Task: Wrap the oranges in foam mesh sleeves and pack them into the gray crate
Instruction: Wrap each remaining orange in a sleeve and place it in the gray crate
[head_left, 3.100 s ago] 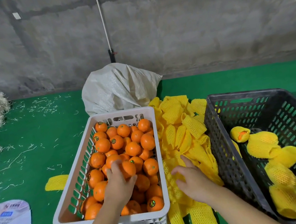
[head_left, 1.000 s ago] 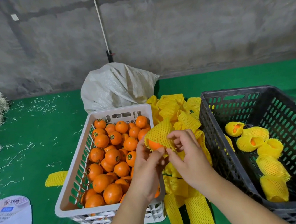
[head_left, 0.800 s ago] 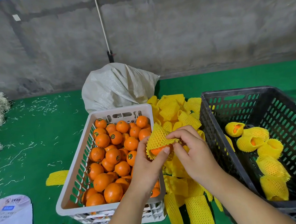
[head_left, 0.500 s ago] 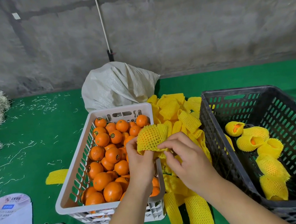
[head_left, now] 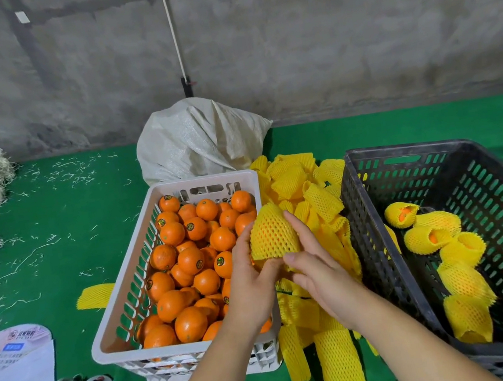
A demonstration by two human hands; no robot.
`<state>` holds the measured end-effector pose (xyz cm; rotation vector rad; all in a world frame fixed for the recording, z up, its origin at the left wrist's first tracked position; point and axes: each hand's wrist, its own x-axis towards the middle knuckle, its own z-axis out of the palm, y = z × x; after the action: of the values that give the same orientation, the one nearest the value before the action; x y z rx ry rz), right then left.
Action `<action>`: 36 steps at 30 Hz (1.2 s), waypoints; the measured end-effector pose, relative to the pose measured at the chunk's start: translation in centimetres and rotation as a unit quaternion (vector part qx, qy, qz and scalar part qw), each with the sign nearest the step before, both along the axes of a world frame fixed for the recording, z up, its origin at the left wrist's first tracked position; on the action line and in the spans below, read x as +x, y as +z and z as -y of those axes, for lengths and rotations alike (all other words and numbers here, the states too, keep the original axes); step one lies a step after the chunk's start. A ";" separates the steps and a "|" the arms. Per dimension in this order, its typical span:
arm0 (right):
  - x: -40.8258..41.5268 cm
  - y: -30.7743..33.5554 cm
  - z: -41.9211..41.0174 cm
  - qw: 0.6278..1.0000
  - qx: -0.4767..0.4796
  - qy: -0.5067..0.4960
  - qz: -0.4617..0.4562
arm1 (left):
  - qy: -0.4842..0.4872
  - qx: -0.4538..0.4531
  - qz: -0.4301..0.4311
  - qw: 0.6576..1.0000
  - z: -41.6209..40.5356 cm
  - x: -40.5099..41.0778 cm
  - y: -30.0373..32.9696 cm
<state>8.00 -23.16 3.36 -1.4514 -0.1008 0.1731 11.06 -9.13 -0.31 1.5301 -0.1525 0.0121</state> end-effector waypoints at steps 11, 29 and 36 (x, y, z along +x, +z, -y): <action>2.8 -2.4 5.3 0.962 0.133 -0.233 -0.053 | -0.146 0.134 0.038 0.979 0.6 1.0 -2.0; 4.7 -4.8 11.2 0.782 -0.533 -0.308 0.099 | -0.143 0.671 -0.195 0.701 -5.5 7.1 -10.9; 7.6 -9.3 8.2 0.693 -0.696 0.124 -0.142 | -0.086 0.648 -0.137 0.744 -6.2 7.0 -9.8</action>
<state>15.60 -31.32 -5.96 -2.9209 0.1403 0.8314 18.10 -2.96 -10.15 2.8906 -0.0481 -0.5844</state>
